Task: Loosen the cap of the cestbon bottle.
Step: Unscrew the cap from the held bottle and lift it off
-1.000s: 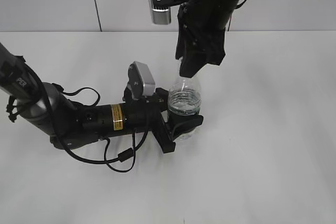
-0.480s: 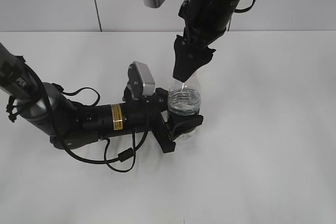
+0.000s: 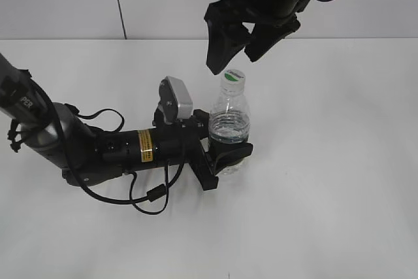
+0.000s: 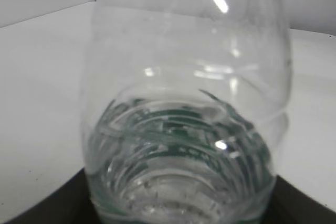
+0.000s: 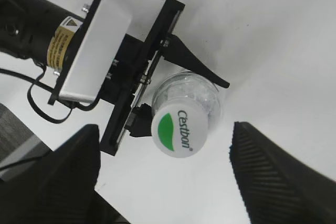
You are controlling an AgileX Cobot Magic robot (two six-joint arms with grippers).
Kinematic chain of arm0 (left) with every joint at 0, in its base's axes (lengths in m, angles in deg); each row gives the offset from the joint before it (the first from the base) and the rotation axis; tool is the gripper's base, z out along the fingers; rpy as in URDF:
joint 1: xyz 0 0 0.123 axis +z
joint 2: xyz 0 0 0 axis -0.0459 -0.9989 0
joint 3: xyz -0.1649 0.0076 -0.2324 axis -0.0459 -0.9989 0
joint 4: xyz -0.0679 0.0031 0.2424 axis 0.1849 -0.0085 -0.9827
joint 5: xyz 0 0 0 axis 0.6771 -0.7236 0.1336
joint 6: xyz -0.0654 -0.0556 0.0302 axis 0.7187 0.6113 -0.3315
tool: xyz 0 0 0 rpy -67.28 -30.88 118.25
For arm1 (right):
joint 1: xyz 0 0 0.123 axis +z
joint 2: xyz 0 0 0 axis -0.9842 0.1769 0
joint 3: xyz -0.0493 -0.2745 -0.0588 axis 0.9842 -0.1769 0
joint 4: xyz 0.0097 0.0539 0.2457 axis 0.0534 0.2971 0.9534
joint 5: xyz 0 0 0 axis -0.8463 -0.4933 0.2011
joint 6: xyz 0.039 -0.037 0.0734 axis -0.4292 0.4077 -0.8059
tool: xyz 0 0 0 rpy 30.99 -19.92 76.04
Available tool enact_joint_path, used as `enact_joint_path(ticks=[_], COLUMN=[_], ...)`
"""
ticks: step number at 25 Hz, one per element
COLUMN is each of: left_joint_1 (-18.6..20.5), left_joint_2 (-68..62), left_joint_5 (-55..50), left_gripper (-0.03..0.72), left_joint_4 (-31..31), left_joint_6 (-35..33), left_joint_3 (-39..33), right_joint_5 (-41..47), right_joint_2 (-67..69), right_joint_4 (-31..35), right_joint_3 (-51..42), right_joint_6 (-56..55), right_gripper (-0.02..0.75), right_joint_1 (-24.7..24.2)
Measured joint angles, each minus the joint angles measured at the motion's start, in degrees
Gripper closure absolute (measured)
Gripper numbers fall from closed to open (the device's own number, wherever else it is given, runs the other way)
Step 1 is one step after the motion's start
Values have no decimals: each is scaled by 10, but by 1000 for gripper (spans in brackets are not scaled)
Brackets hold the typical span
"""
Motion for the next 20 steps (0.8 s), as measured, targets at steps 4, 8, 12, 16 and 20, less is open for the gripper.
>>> enact_joint_path(ticks=[4, 8, 12, 16, 20], left_joint_1=[0, 0, 0, 0, 0], left_joint_2=[0, 0, 0, 0, 0], left_joint_5=[0, 0, 0, 0, 0], left_gripper=[285, 285, 285, 285, 285], left_joint_4=[0, 0, 0, 1, 1], left_joint_6=[0, 0, 0, 0, 0], left_joint_3=[0, 0, 0, 0, 0], right_joint_5=[0, 0, 0, 0, 0], right_joint_2=[0, 0, 0, 1, 9], right_joint_4=[-5, -37, -39, -39, -34], right_joint_3=[0, 0, 0, 0, 0], right_joint_6=[-117, -225, -261, -268, -269], right_gripper=[151, 151, 151, 151, 151], right_joint_1=[0, 0, 0, 0, 0])
